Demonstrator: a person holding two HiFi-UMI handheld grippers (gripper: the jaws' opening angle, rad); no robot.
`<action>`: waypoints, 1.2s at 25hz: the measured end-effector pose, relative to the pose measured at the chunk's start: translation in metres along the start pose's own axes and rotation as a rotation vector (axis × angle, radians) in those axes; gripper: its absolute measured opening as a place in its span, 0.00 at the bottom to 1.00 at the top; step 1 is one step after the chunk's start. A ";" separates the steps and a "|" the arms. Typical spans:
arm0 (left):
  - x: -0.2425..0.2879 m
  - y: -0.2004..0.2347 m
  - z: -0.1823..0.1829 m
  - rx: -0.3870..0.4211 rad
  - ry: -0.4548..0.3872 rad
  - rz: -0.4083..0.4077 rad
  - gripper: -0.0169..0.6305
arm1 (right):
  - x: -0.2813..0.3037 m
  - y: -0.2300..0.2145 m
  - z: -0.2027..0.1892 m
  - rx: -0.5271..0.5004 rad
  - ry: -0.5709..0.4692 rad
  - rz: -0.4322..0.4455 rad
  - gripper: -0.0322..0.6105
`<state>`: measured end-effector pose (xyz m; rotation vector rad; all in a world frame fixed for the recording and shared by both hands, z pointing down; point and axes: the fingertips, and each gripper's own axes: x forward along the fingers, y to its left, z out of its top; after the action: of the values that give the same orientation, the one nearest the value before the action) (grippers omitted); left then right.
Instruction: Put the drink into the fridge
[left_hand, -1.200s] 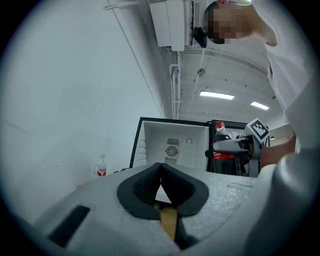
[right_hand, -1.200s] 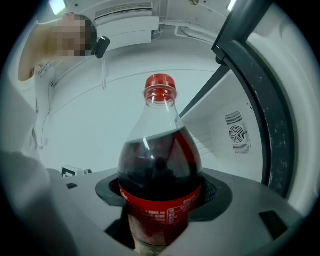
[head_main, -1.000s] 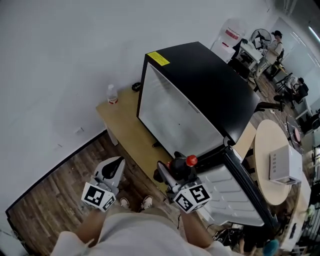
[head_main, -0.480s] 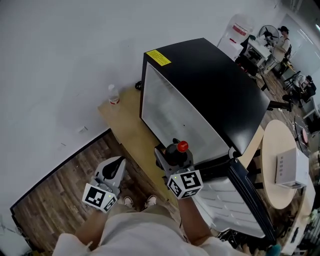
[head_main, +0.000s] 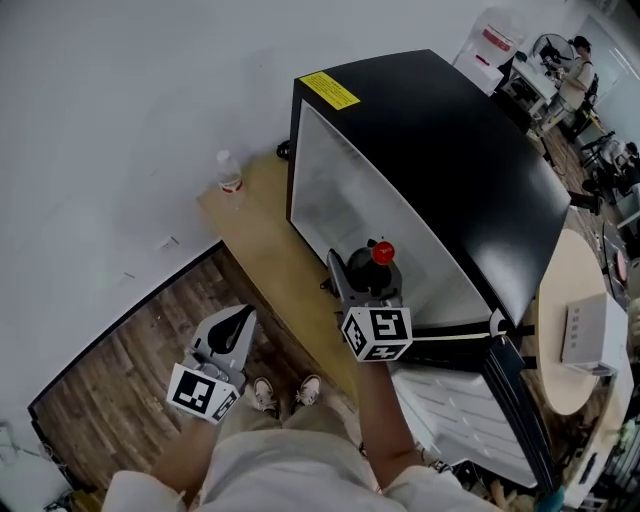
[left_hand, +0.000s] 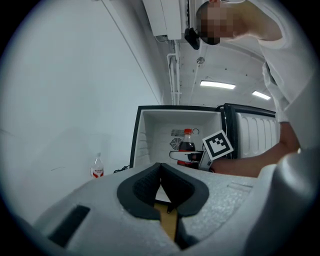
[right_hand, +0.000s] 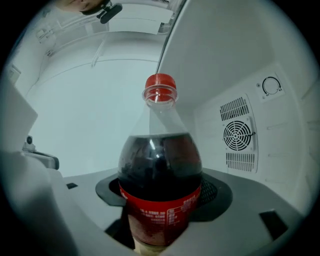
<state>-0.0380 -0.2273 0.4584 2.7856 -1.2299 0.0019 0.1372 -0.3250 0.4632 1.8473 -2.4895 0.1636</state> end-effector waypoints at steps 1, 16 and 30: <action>0.002 0.000 -0.001 0.001 0.000 -0.001 0.05 | 0.004 -0.005 -0.001 -0.003 -0.002 -0.013 0.53; 0.018 0.009 -0.017 -0.013 0.041 -0.003 0.05 | 0.055 -0.082 -0.029 -0.020 0.010 -0.221 0.53; 0.012 0.031 -0.033 -0.020 0.083 0.043 0.05 | 0.090 -0.117 -0.038 -0.046 0.006 -0.297 0.53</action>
<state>-0.0514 -0.2537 0.4946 2.7118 -1.2623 0.1059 0.2214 -0.4397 0.5170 2.1609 -2.1593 0.1001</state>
